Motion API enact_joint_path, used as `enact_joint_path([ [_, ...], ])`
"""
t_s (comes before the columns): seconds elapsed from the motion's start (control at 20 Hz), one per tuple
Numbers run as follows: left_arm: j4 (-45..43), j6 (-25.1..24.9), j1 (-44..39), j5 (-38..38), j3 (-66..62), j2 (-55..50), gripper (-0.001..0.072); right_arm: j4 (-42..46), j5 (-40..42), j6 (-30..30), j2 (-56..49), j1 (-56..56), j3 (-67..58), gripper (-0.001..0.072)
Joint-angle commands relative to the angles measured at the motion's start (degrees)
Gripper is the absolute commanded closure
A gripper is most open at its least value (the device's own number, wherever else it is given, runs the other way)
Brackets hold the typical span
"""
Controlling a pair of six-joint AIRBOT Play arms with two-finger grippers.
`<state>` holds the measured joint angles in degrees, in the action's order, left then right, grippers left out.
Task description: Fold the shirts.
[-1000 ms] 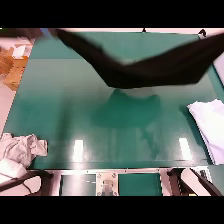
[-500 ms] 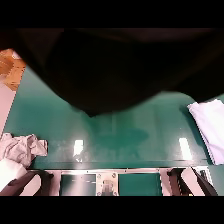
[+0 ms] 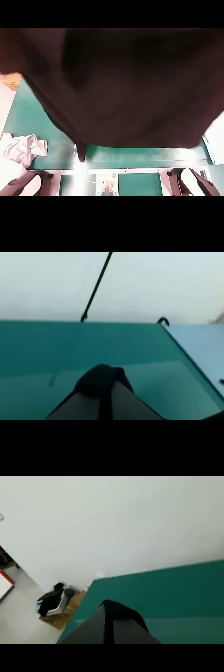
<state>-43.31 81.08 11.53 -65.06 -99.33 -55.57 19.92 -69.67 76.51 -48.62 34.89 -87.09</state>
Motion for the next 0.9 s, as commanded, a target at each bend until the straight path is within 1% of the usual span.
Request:
enact_joint_path([
  [0.0,-0.9,-9.6,-7.9,11.5,18.7,-5.7,0.0673,7.5,13.1,-5.0,-1.2,-11.0,21.5,0.0694],
  [0.05,-0.9,-13.0,-10.4,18.7,23.8,-8.9,0.0673,8.1,18.3,-6.2,-3.1,-13.0,26.7,0.0694],
  [0.1,-0.9,-14.6,-11.8,24.3,27.0,-12.2,0.0673,8.0,22.8,-6.9,-6.4,-14.5,30.6,0.0694],
  [0.15,-0.9,-14.7,-12.7,28.4,28.6,-16.2,0.0673,8.0,25.7,-7.2,-10.7,-15.2,32.5,0.0694],
  [0.2,-0.6,-14.8,-13.2,30.5,28.6,-20.0,0.0673,7.5,26.5,-7.8,-15.4,-15.2,32.5,0.0694],
  [0.25,1.0,-15.8,-13.2,32.2,28.6,-23.8,0.0673,5.5,26.7,-9.5,-20.6,-15.2,31.8,0.0694],
  [0.35,6.1,-18.6,-13.2,34.8,28.6,-30.1,0.0673,2.6,26.6,-11.2,-29.9,-15.2,28.8,0.0694],
  [0.45,11.3,-21.7,-13.2,36.1,28.6,-34.7,0.0672,2.6,26.5,-11.2,-37.2,-15.5,24.8,0.0693],
  [0.55,15.1,-24.5,-13.2,35.3,28.6,-37.2,0.0673,2.6,25.8,-11.2,-41.3,-15.5,22.1,0.0694],
  [0.75,15.1,-26.1,-12.9,33.9,28.5,-37.6,0.0673,2.9,24.6,-11.2,-42.1,-14.7,21.6,0.0694],
  [0.85,14.2,-26.1,-11.8,29.5,28.4,-37.6,0.0673,5.5,19.6,-11.2,-42.1,-13.2,21.6,0.0694],
])
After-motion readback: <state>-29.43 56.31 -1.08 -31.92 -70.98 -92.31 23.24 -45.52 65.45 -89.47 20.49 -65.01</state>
